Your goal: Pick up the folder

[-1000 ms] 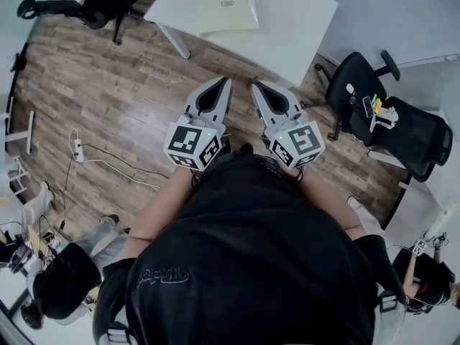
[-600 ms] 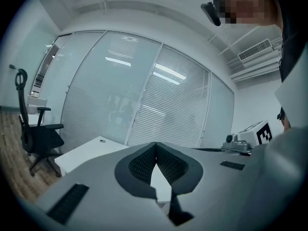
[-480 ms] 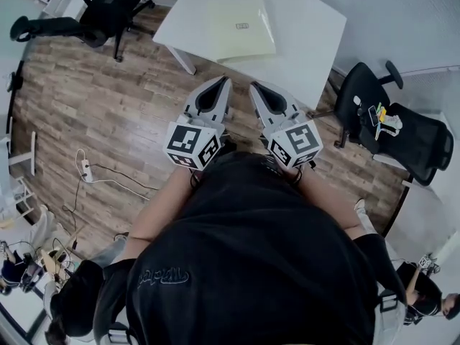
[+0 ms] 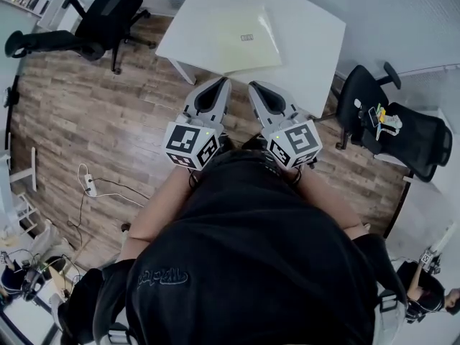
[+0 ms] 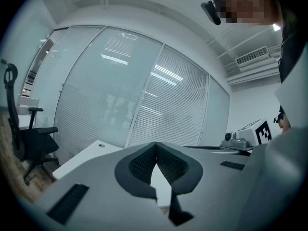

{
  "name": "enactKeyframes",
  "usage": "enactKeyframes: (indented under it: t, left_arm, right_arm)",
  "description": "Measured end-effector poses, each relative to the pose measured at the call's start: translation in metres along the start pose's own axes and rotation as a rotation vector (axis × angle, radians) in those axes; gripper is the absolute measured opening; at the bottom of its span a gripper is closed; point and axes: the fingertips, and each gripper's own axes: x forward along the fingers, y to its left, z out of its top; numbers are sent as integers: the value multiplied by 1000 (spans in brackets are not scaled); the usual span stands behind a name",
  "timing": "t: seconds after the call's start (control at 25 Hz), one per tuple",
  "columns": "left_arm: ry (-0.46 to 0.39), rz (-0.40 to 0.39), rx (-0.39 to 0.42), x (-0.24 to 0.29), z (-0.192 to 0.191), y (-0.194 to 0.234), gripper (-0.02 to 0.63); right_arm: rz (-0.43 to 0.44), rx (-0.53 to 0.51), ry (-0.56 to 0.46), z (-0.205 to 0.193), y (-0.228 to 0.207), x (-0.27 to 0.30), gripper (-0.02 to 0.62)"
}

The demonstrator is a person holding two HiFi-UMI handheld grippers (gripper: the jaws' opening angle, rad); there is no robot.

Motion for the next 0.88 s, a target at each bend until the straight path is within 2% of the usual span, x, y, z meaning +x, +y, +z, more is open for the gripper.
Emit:
enactKeyframes:
  t: [0.24, 0.4, 0.88]
  left_arm:
    - [-1, 10, -36, 7, 6, 17, 12]
    - [-2, 23, -30, 20, 11, 20, 12]
    - [10, 94, -74, 77, 11, 40, 12]
  right_arm:
    - [13, -2, 11, 3, -2, 19, 21]
    - [37, -13, 12, 9, -10, 28, 21]
    - [67, 10, 45, 12, -74, 53, 21]
